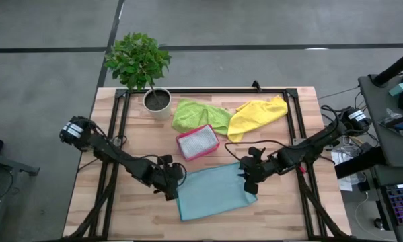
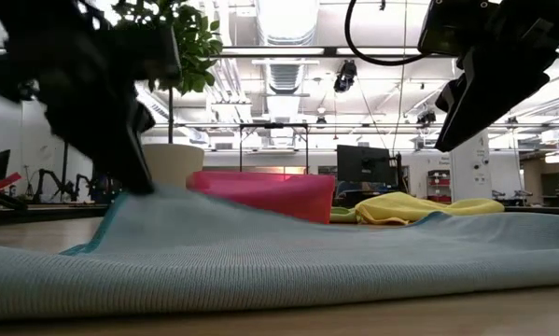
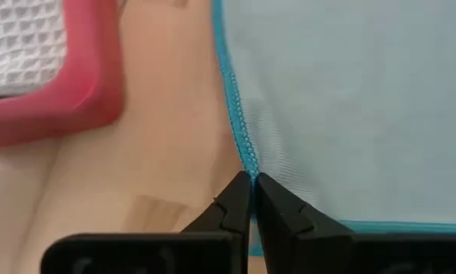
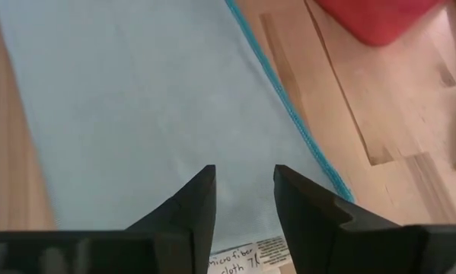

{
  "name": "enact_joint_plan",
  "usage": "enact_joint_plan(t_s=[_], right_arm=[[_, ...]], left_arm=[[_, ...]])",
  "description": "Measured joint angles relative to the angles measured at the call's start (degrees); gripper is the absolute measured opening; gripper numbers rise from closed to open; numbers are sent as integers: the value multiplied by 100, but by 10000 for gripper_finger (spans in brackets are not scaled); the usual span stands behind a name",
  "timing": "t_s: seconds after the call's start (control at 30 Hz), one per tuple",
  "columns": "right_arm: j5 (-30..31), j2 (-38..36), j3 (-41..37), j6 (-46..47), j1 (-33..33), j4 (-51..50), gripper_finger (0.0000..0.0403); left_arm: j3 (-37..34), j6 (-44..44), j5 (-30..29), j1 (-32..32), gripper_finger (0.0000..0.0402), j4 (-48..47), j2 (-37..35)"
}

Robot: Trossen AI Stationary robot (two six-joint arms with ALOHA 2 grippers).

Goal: Fold microfiber towels
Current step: Fold the blue microfiber cloth

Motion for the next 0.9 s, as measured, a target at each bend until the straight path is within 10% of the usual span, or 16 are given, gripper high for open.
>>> enact_joint_plan(t_s=[0.9], right_arm=[[-61,0,-123,993,10,61,123]], left_arm=[[3,-1007,521,-41,22,-583,-48]])
